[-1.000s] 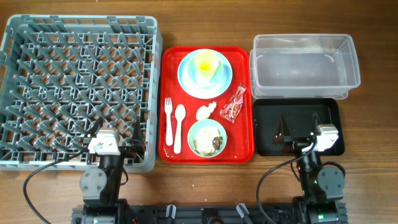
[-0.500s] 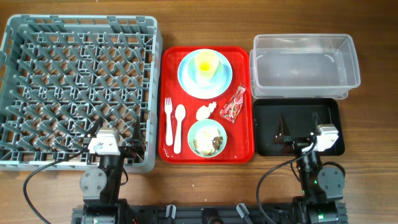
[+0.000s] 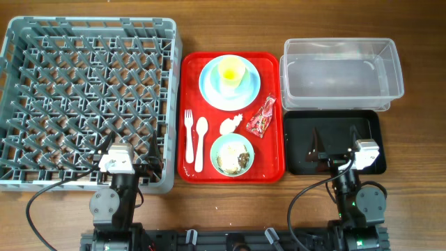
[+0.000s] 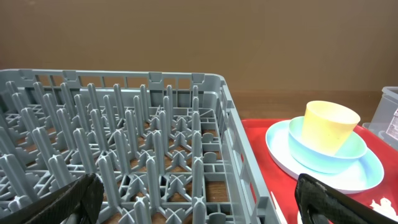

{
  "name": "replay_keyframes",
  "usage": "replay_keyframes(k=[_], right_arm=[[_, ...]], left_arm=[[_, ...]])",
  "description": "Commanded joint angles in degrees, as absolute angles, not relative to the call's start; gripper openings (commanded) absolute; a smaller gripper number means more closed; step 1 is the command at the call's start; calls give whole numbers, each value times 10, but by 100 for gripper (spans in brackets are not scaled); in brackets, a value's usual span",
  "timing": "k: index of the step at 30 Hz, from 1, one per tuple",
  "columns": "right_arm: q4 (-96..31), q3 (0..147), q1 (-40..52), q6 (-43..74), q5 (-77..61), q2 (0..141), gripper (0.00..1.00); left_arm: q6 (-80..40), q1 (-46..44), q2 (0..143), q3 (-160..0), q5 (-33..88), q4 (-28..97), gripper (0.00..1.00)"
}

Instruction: Sort waste into correct bins and load items into the dishwasher rack

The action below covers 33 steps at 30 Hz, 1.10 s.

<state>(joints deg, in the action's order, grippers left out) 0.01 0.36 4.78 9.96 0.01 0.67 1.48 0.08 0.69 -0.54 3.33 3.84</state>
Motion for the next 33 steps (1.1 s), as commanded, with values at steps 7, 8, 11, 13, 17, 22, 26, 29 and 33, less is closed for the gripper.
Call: replay_keyframes(k=[7,8,11,13,17,22,26,29,33], right_arm=[[3,3,45,94,-1,8,100],[3,3,45,93,-1,8,100],[3,3,45,93,-1,8,100],[3,3,45,94,-1,8,100],[3,3,45,93,-1,8,100],[3,3,45,93,-1,8,100],[3,3,45,93,-1,8,100],[3,3,45,93,-1,8,100],[3,3,45,93,-1,8,100]], left_arm=[[26,3,4,-3,44,36,100],[35,3,4,-3,42,33,100],[41,3,4,-15,86,-21,100],[29,3,4,-75,114,-11,100],[21,3,56,-213,145,37,100],[21,3,356,-574,234,296,100],[21,3,658,-928,336,633,100],[21,3,768,-1040,444,739,100],[48,3,818,-1041,445,821,18]])
